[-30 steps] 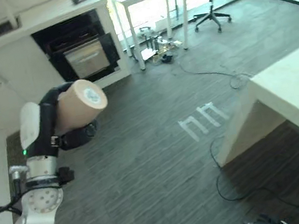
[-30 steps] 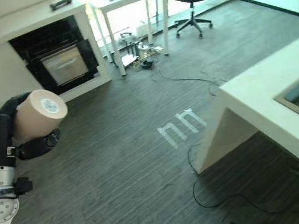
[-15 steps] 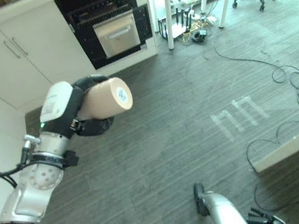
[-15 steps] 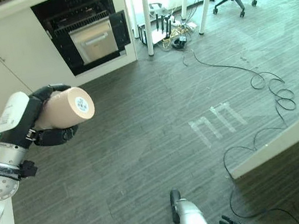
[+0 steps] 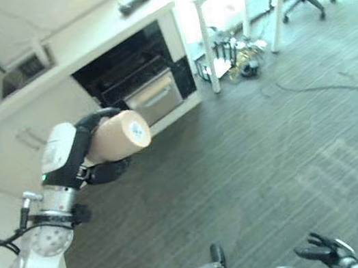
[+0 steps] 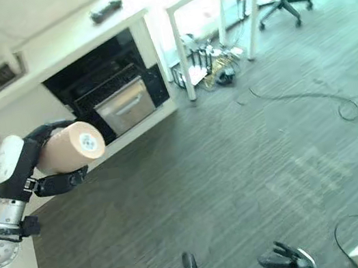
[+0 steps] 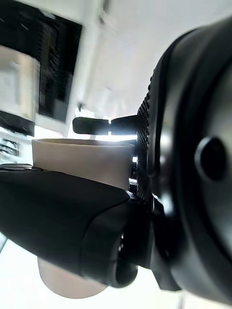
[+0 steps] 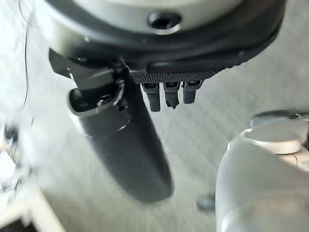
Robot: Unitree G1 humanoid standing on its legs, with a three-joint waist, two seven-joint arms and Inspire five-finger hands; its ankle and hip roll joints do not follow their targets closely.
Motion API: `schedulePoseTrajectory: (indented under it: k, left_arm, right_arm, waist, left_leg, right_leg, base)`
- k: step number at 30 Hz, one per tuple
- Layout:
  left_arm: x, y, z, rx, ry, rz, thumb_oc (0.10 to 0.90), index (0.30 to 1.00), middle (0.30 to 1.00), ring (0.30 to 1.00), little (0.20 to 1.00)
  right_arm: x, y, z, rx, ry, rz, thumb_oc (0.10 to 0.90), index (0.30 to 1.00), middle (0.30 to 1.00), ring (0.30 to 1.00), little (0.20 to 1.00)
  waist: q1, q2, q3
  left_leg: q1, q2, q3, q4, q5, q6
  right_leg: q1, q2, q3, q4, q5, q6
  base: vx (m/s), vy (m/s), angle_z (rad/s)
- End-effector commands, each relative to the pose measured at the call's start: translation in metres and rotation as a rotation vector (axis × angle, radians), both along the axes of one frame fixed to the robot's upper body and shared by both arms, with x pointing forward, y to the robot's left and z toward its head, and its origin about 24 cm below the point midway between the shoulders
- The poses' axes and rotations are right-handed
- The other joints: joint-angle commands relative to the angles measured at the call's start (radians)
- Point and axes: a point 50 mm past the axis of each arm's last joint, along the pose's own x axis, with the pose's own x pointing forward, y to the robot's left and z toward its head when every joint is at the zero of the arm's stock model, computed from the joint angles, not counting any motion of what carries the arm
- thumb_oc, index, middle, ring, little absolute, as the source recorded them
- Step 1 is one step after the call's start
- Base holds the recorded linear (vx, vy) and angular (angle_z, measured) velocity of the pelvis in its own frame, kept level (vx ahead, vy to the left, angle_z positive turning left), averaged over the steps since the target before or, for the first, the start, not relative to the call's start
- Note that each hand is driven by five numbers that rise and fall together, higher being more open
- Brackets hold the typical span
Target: Place the dishes in the dishwasher.
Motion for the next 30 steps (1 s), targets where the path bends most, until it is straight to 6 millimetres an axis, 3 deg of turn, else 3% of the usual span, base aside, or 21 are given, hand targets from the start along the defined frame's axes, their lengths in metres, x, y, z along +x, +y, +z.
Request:
schedulePoseTrajectory:
  k: [1,3,4,6,8,10,11,13,15,17,18,20,22,23,26,30]
  left_arm:
    - [-0.01,-0.004,0.055,0.006,-0.31,-0.033,0.4,0.3,0.3,0.3,0.3]
    - [-0.008,-0.005,0.053,0.01,-0.306,-0.036,0.4,0.3,0.3,0.3,0.3]
    - [-0.007,-0.007,0.053,0.016,-0.309,-0.037,0.4,0.3,0.3,0.3,0.3]
    - [-0.009,-0.006,0.049,0.04,-0.291,-0.042,0.4,0.3,0.3,0.3,0.3]
    - [-0.01,-0.011,0.053,0.086,-0.308,-0.071,0.4,0.3,0.3,0.3,0.3]
    - [-0.009,-0.01,0.058,0.093,-0.314,-0.082,0.4,0.3,0.3,0.3,0.3]
    - [-0.009,-0.008,0.059,0.095,-0.312,-0.081,0.4,0.3,0.3,0.3,0.3]
    - [-0.009,-0.006,0.061,0.103,-0.318,-0.084,0.4,0.3,0.3,0.3,0.3]
    - [-0.009,-0.009,0.065,0.12,-0.338,-0.097,0.4,0.3,0.3,0.3,0.3]
    - [-0.006,-0.014,0.078,0.139,-0.371,-0.109,0.4,0.3,0.3,0.3,0.3]
    - [-0.004,-0.016,0.086,0.141,-0.387,-0.113,0.4,0.3,0.3,0.3,0.3]
    - [-0.001,-0.016,0.095,0.14,-0.405,-0.108,0.4,0.3,0.3,0.3,0.3]
    - [-0.001,-0.012,0.101,0.135,-0.424,-0.113,0.4,0.3,0.3,0.3,0.3]
    - [-0.003,-0.009,0.102,0.121,-0.423,-0.098,0.4,0.3,0.3,0.3,0.3]
    - [-0.01,-0.006,0.106,0.107,-0.437,-0.077,0.4,0.3,0.3,0.3,0.3]
    - [-0.015,-0.011,0.111,0.094,-0.461,-0.105,0.4,0.3,0.3,0.3,0.3]
  right_arm:
    - [-0.018,-0.021,0.003,-0.096,0.033,-0.014,0.8,0.9,0.9,0.9,0.9]
    - [-0.026,-0.019,0.0,-0.1,0.056,-0.014,0.8,0.9,0.9,0.9,0.9]
    - [-0.028,-0.016,-0.001,-0.101,0.061,-0.013,0.8,0.9,0.9,0.9,0.9]
    - [-0.032,-0.007,-0.006,-0.074,0.079,-0.06,0.8,0.9,0.9,0.9,0.9]
    - [-0.035,0.006,-0.009,-0.055,0.052,-0.101,0.8,0.9,0.9,0.9,0.9]
    - [-0.034,0.012,-0.009,-0.063,0.033,-0.105,0.8,0.9,0.9,0.9,0.9]
    - [-0.033,0.012,-0.008,-0.073,0.022,-0.098,0.8,0.9,0.9,0.9,0.9]
    - [-0.028,0.011,-0.005,-0.08,-0.007,-0.092,0.8,0.9,0.9,0.9,0.9]
    - [-0.021,0.006,0.001,-0.098,-0.046,-0.075,0.8,0.9,0.9,0.9,0.9]
    - [-0.014,0.0,0.006,-0.098,-0.086,-0.084,0.8,0.9,0.9,0.9,0.9]
    - [-0.011,-0.004,0.008,-0.096,-0.099,-0.088,0.8,0.9,0.9,0.9,0.9]
    - [-0.007,-0.007,0.009,-0.094,-0.097,-0.075,0.8,0.9,0.9,0.9,0.9]
    - [-0.008,-0.008,0.006,-0.087,-0.074,-0.084,0.8,0.9,0.9,0.9,0.9]
    - [-0.01,-0.007,0.004,-0.083,-0.046,-0.077,0.8,0.9,0.9,0.9,0.9]
    - [-0.007,-0.006,0.004,-0.094,-0.029,-0.033,0.8,0.9,0.9,0.9,0.9]
    - [-0.006,-0.013,0.007,-0.099,-0.048,-0.073,0.8,0.9,0.9,0.9,0.9]
  waist:
    - [0.032,0.012,-0.06]
    - [0.015,0.018,-0.077]
    - [0.011,0.019,-0.083]
    - [0.027,-0.003,-0.112]
    - [0.033,-0.031,-0.127]
    - [0.019,-0.039,-0.126]
    - [0.013,-0.033,-0.125]
    - [-0.002,0.001,-0.108]
    - [-0.023,0.021,-0.086]
    - [-0.037,0.025,-0.061]
    - [-0.043,0.024,-0.054]
    - [-0.05,0.006,-0.051]
    - [-0.051,-0.008,-0.067]
    - [-0.038,-0.022,-0.086]
    - [-0.025,-0.026,-0.099]
    - [-0.015,-0.043,-0.096]
  left_leg:
    - [-0.071,0.056,0.053,-0.01,-0.158,-0.022]
    - [-0.05,0.08,0.148,-0.01,-0.171,-0.021]
    - [-0.04,0.082,0.163,-0.01,-0.182,-0.018]
    - [0.017,0.019,0.132,-0.01,-0.253,0.035]
    - [0.052,-0.069,0.082,-0.01,-0.31,0.106]
    - [0.087,-0.113,0.044,-0.01,-0.34,0.148]
    - [0.108,-0.121,0.021,-0.01,-0.357,0.165]
    - [0.139,-0.099,-0.002,-0.01,-0.359,0.183]
    - [0.169,-0.084,-0.034,-0.01,-0.372,0.182]
    - [0.191,-0.061,-0.071,-0.01,-0.394,0.171]
    - [0.204,-0.051,-0.089,-0.01,-0.41,0.164]
    - [0.23,-0.047,-0.104,-0.01,-0.44,0.154]
    - [0.248,-0.019,-0.106,-0.01,-0.462,0.133]
    - [0.262,0.009,-0.097,-0.01,-0.459,0.108]
    - [0.282,0.07,-0.071,-0.01,-0.445,0.069]
    - [0.255,0.115,0.006,-0.01,-0.336,0.046]
  right_leg:
    - [0.046,0.034,-0.04,-0.152,0.075,0.051]
    - [0.07,0.025,-0.08,-0.152,0.051,0.056]
    - [0.077,0.023,-0.087,-0.152,0.045,0.057]
    - [0.153,0.015,-0.087,-0.132,0.069,0.087]
    - [0.121,-0.026,-0.073,0.12,0.22,0.168]
    - [0.028,-0.024,-0.024,0.345,0.365,0.23]
    - [-0.042,-0.028,-0.01,0.411,0.387,0.23]
    - [-0.196,-0.034,-0.025,0.439,0.349,0.178]
    - [-0.263,-0.028,-0.034,0.317,0.293,0.149]
    - [-0.263,-0.046,-0.021,0.026,0.307,0.144]
    - [-0.258,-0.062,0.003,-0.127,0.352,0.16]
    - [-0.299,-0.099,0.075,-0.152,0.355,0.19]
    - [-0.281,-0.095,0.109,-0.152,0.326,0.211]
    - [-0.255,-0.093,0.083,-0.152,0.306,0.207]
    - [-0.214,-0.077,0.032,-0.152,0.265,0.168]
    - [-0.162,-0.072,-0.022,-0.152,0.216,0.117]
  base:
    - [0.69,0.167,0.01]
    - [0.43,0.132,-0.04]
    - [0.63,0.212,0.42]
    - [0.68,0.213,0.12]
    - [0.49,0.165,-0.04]
    - [0.29,0.112,0.61]
    - [0.26,0.063,0.72]
    - [0.12,-0.03,0.18]
    - [0.11,-0.205,0.19]
    - [0.19,-0.372,0.58]
    - [0.21,-0.364,0.99]
    - [0.29,-0.458,1.24]
    - [0.35,-0.59,0.9]
    - [0.3,-0.539,0.69]
    - [0.24,-0.483,0.52]
    - [0.1,-0.414,0.09]
